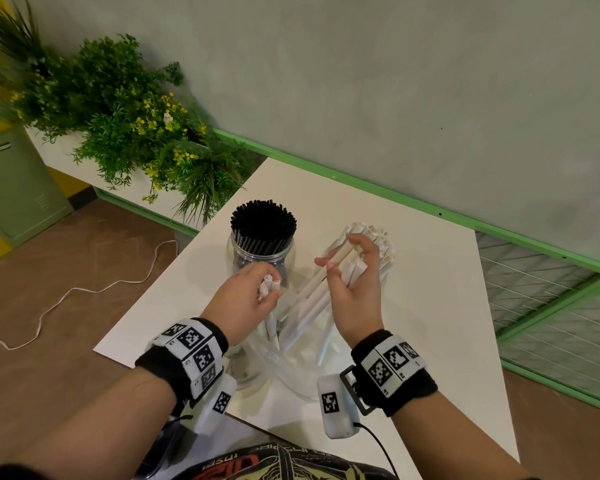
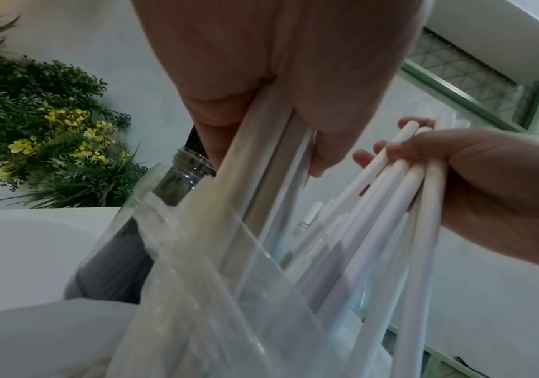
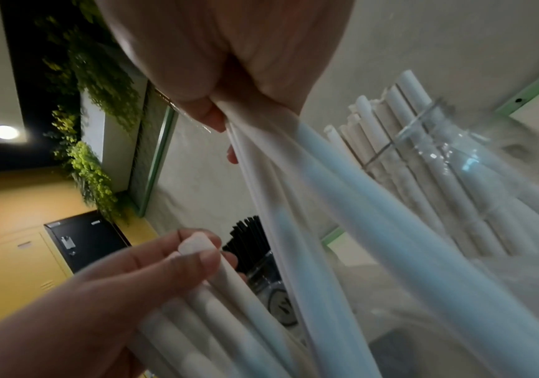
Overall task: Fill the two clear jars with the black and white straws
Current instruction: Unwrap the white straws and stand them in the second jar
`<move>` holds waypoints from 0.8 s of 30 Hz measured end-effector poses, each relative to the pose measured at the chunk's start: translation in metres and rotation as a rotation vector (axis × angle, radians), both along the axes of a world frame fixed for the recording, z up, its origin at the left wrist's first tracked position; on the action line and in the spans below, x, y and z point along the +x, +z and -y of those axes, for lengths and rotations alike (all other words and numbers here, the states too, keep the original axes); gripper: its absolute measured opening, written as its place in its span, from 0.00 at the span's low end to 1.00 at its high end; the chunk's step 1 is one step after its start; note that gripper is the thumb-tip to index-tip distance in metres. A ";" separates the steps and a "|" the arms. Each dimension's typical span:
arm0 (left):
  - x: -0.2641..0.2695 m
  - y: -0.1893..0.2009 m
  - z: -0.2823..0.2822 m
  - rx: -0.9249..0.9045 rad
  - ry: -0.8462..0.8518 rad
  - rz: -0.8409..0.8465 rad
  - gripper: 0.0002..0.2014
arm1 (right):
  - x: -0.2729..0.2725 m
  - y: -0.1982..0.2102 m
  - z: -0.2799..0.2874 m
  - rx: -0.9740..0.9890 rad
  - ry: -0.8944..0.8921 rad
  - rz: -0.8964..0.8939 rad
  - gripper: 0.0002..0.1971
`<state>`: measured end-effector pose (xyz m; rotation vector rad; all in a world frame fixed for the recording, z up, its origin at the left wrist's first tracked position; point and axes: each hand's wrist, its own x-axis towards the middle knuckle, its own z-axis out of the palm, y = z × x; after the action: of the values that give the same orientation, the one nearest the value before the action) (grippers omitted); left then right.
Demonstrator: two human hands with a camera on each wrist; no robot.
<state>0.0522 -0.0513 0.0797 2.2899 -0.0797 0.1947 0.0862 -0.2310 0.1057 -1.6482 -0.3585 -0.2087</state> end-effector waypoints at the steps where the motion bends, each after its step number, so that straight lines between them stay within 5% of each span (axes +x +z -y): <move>1: 0.001 0.000 0.001 0.012 0.005 0.001 0.05 | 0.001 0.004 0.001 0.011 -0.003 0.010 0.21; 7: 0.003 -0.002 0.004 0.070 0.020 -0.017 0.04 | 0.008 0.035 0.013 0.107 -0.076 0.042 0.23; 14: 0.007 -0.002 0.006 0.094 0.021 -0.031 0.05 | 0.041 0.103 0.048 0.294 -0.205 0.287 0.22; 24: 0.005 -0.003 0.007 0.097 0.022 -0.003 0.04 | 0.070 0.090 0.054 0.211 -0.275 0.277 0.22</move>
<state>0.0571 -0.0584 0.0768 2.3881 -0.0641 0.2030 0.1563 -0.2850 0.1954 -1.4566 -0.3054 -0.6646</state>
